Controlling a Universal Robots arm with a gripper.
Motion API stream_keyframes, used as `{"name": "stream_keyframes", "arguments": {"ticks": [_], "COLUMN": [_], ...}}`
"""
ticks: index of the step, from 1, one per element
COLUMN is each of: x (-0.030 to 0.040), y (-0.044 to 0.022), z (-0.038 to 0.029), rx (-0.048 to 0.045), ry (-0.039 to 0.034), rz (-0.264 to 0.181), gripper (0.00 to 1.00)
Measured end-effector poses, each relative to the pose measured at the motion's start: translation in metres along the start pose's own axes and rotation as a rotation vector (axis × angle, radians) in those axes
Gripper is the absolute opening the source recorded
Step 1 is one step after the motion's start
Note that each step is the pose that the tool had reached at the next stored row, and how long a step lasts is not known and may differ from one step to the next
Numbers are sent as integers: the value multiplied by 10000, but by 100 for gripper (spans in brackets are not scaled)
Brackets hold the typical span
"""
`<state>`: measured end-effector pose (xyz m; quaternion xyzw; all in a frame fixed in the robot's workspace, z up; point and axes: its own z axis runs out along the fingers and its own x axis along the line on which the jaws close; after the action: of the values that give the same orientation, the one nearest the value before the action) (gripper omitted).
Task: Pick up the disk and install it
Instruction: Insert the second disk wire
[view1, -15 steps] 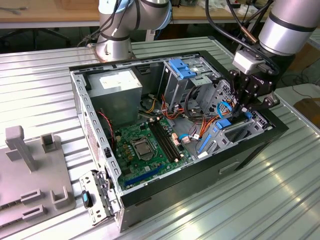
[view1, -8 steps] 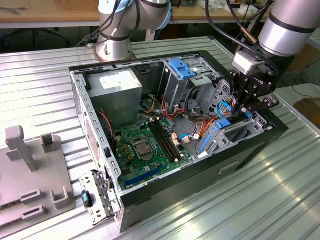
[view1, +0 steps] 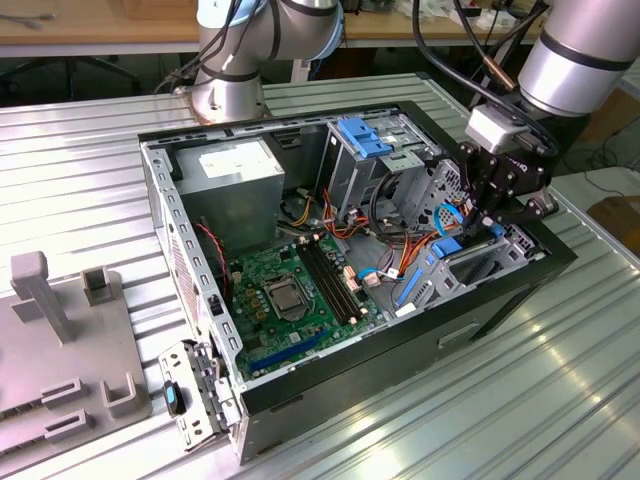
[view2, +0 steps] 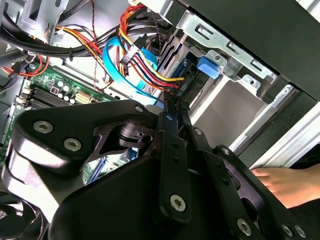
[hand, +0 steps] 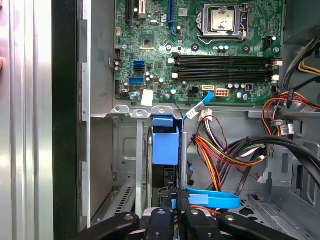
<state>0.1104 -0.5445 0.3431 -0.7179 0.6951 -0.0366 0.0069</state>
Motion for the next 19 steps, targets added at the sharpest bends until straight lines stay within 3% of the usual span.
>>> {"name": "stream_keyframes", "arguments": {"ticks": [19], "x": [48], "y": [4], "z": [46], "rx": [7], "ry": [-216], "rz": [13], "gripper": [16]}}
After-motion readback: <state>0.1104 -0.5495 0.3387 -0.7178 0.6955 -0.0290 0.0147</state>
